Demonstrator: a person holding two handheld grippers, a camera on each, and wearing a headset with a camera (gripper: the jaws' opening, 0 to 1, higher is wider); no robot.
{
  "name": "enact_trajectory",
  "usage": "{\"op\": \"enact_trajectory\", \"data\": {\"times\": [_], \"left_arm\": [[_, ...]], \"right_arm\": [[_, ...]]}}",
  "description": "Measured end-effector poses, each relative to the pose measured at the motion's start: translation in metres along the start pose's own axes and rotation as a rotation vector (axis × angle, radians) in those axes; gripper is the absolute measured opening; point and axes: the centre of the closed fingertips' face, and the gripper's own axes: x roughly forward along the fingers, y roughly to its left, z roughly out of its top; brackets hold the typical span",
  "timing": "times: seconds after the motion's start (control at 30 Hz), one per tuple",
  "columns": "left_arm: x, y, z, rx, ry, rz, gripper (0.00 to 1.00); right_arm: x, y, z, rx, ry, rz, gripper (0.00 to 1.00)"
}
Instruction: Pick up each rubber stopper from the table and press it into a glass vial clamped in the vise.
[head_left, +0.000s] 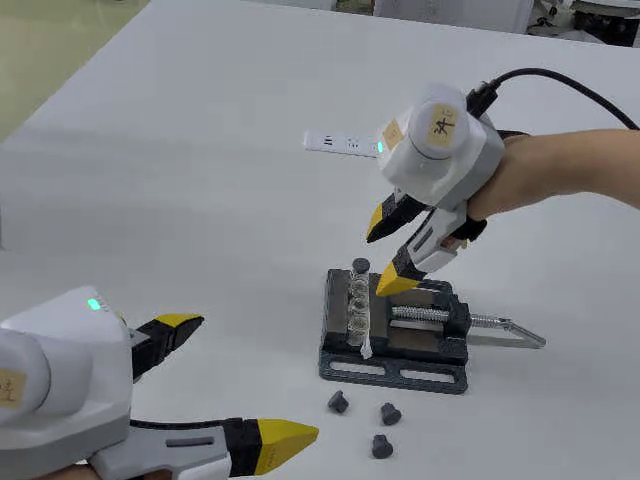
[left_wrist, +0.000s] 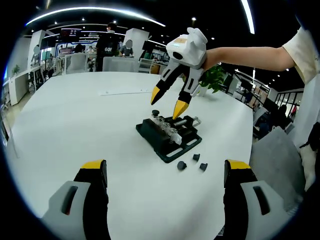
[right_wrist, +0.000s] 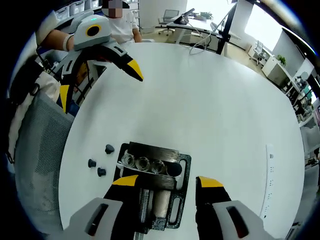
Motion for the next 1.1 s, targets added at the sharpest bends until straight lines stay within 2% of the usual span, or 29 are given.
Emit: {"op": "enact_trajectory", "data": {"times": [0.13, 0.3, 0.47, 0.6, 0.67, 0.97, 1.1], "left_arm": [[-0.001, 0.000, 0.002, 0.011, 0.002, -0.001, 0.97], [-0.002, -0.002, 0.006, 0.023, 0.002, -0.003, 0.97], [-0.002, -0.004, 0.007, 0.036, 0.009, -0.007, 0.97], [-0.002, -0.008, 0.008, 0.050, 0.011, -0.010, 0.97], [-0.002, -0.010, 0.008, 0.054, 0.012, -0.012, 0.97], [-0.008, -0.014, 0.005, 0.070, 0.012, -0.012, 0.97], [-0.012, -0.014, 0.002, 0.075, 0.015, -0.012, 0.97]], "right_arm": [[-0.003, 0.007, 0.000, 0.013, -0.033, -0.011, 0.47], [-0.007, 0.018, -0.001, 0.022, -0.069, -0.024, 0.49], [-0.012, 0.034, -0.005, 0.033, -0.099, -0.036, 0.49], [-0.016, 0.054, -0.005, 0.038, -0.135, -0.038, 0.47], [-0.017, 0.066, -0.005, 0.022, -0.138, -0.033, 0.46], [-0.012, 0.101, -0.009, -0.015, -0.141, -0.007, 0.41], [-0.003, 0.114, -0.014, -0.034, -0.110, 0.016, 0.37]]}}
